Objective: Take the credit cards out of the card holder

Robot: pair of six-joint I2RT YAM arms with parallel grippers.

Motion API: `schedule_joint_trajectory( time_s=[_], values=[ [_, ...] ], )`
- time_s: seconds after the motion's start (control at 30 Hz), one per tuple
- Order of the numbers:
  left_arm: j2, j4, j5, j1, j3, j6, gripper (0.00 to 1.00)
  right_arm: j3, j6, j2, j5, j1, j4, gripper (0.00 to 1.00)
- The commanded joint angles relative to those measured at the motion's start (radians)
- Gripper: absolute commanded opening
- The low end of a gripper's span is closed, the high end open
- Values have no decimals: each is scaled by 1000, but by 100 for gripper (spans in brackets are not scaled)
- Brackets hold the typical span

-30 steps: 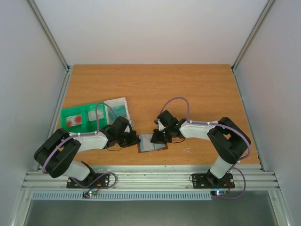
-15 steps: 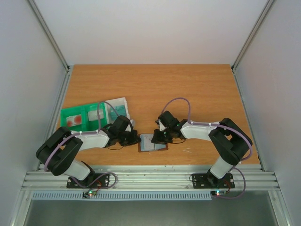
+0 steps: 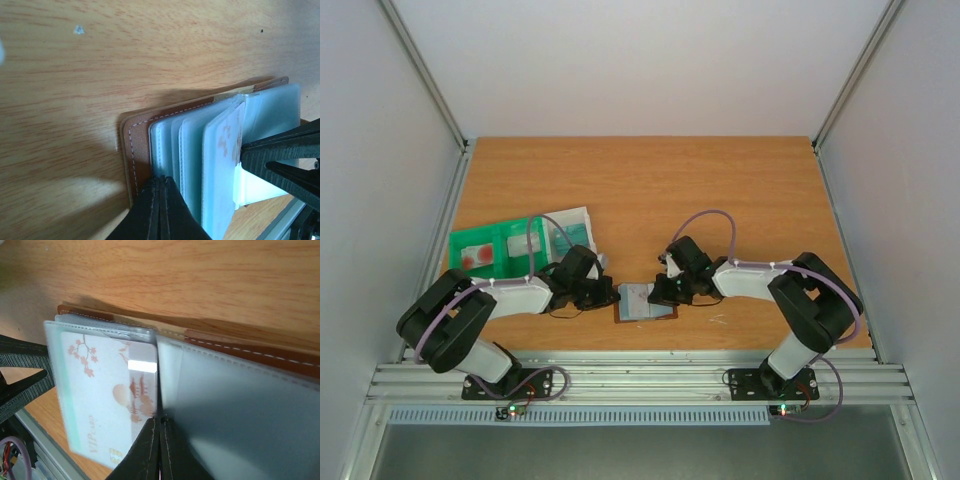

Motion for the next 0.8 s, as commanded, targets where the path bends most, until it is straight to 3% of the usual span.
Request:
schedule_joint_trajectory(
  time_s=[0.0,0.2,0.5,0.77],
  values=[
    [31,-89,-54,-7,-10,25,0,-35,10,-45,6,-21,-11,1],
    [27,-92,-56,-7,-12,27,0,-77,60,-26,-83,-56,94,2],
    [28,-85,-51,-7,-11,25,0,-78,90,36,-119,-56,168,16],
    [31,-80,-45,-7,-11,27,0,-75,101,86,-132,-57,200,15]
  ],
)
